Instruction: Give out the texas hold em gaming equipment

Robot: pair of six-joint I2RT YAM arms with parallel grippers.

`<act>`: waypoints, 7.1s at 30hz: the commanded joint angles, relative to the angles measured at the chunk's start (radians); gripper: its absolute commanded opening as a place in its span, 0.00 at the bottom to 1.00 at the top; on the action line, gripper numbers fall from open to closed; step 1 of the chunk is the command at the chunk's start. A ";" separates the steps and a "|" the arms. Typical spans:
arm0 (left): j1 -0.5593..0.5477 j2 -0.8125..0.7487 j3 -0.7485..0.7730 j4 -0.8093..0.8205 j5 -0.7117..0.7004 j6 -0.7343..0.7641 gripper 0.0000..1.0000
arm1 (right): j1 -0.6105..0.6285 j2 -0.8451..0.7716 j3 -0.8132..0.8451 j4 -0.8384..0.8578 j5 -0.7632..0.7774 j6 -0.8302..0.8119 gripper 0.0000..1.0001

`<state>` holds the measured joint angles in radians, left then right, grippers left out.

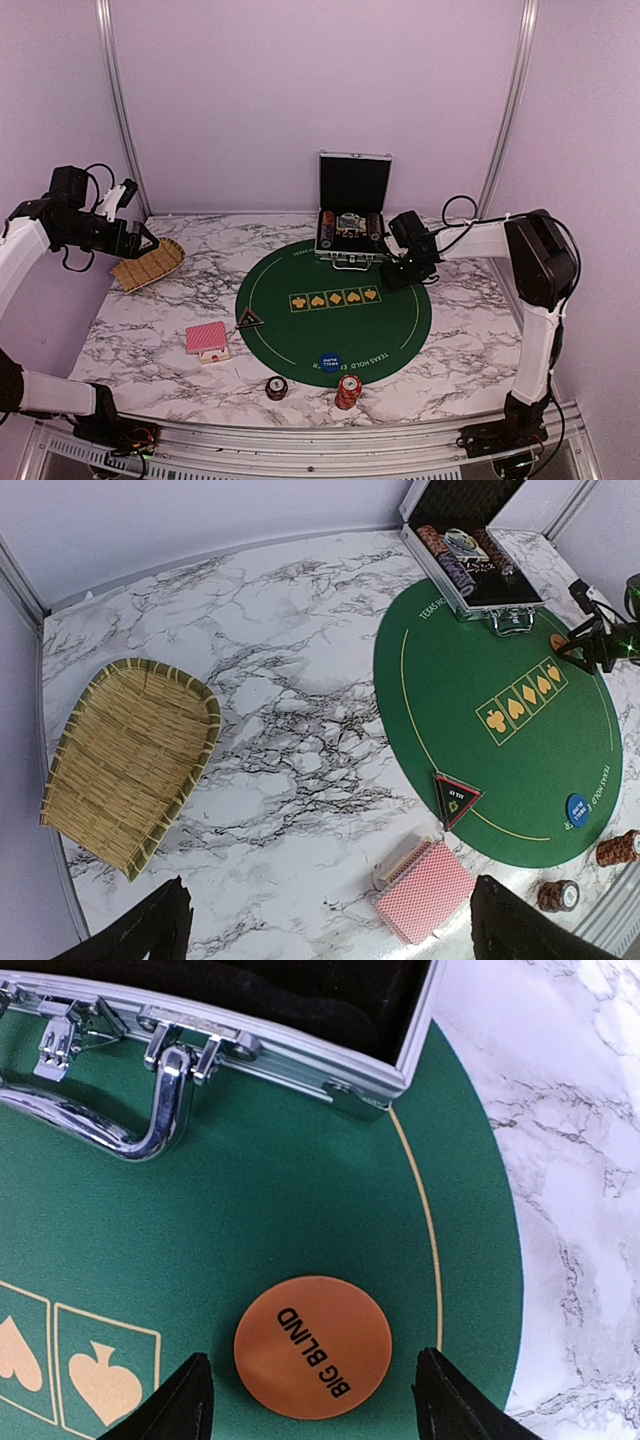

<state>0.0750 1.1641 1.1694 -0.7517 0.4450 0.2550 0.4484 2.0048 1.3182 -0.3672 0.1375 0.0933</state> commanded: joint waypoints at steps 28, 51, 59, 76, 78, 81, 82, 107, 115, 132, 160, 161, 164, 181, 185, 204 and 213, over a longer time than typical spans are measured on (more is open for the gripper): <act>0.005 -0.003 0.021 -0.034 0.007 0.018 0.99 | 0.512 -0.049 0.083 -0.322 -0.245 -0.088 0.66; 0.004 -0.024 0.019 -0.038 -0.005 0.033 0.99 | 0.613 0.023 0.144 -0.404 -0.066 -0.048 0.61; 0.005 -0.023 0.028 -0.040 -0.009 0.034 0.99 | 0.612 0.016 0.125 -0.406 -0.025 -0.049 0.52; 0.005 -0.015 0.037 -0.040 -0.016 0.040 0.99 | 0.524 -0.139 -0.088 -0.348 -0.027 0.005 0.44; 0.004 -0.013 0.038 -0.040 -0.015 0.039 0.99 | 0.518 -0.163 -0.118 -0.341 -0.028 0.015 0.44; 0.005 -0.008 0.043 -0.040 -0.014 0.037 0.99 | 0.513 -0.197 -0.166 -0.339 -0.029 0.030 0.42; 0.005 -0.008 0.045 -0.039 -0.013 0.038 0.99 | 0.511 -0.214 -0.183 -0.339 -0.030 0.035 0.42; 0.005 -0.012 0.048 -0.040 -0.012 0.036 0.99 | 0.479 -0.194 -0.075 -0.327 -0.097 0.027 0.44; 0.005 -0.013 0.055 -0.043 -0.022 0.041 0.99 | 0.479 -0.097 -0.029 -0.292 -0.122 0.008 0.40; 0.005 -0.003 0.061 -0.043 -0.014 0.033 0.99 | 0.479 -0.147 -0.109 -0.294 -0.074 0.012 0.24; 0.005 0.000 0.045 -0.047 -0.024 0.023 0.99 | 0.469 -0.369 -0.084 -0.367 -0.009 0.091 0.60; 0.004 0.000 0.044 -0.049 -0.029 0.024 0.99 | 0.469 -0.381 -0.075 -0.371 -0.007 0.097 0.61; 0.005 0.003 0.043 -0.056 -0.035 0.024 0.99 | 0.469 -0.415 -0.053 -0.384 0.013 0.119 0.64; 0.005 -0.197 -0.147 0.067 -0.040 0.075 0.99 | 0.472 -0.483 -0.045 -0.238 0.036 0.143 0.79; 0.004 -0.235 -0.200 0.185 -0.016 0.041 0.99 | 0.472 -0.480 -0.053 -0.189 0.041 0.138 0.81; -0.008 -0.245 -0.248 0.210 -0.055 0.127 0.99 | 0.461 -0.464 -0.066 -0.131 -0.023 0.091 0.87; -0.009 -0.210 -0.255 0.203 -0.056 0.164 0.99 | 0.456 -0.453 -0.074 -0.124 -0.041 0.040 0.87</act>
<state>0.0700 0.9478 0.9184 -0.5480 0.3847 0.3809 0.9150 1.5448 1.2411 -0.5236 0.1089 0.1650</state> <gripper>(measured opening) 0.989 0.868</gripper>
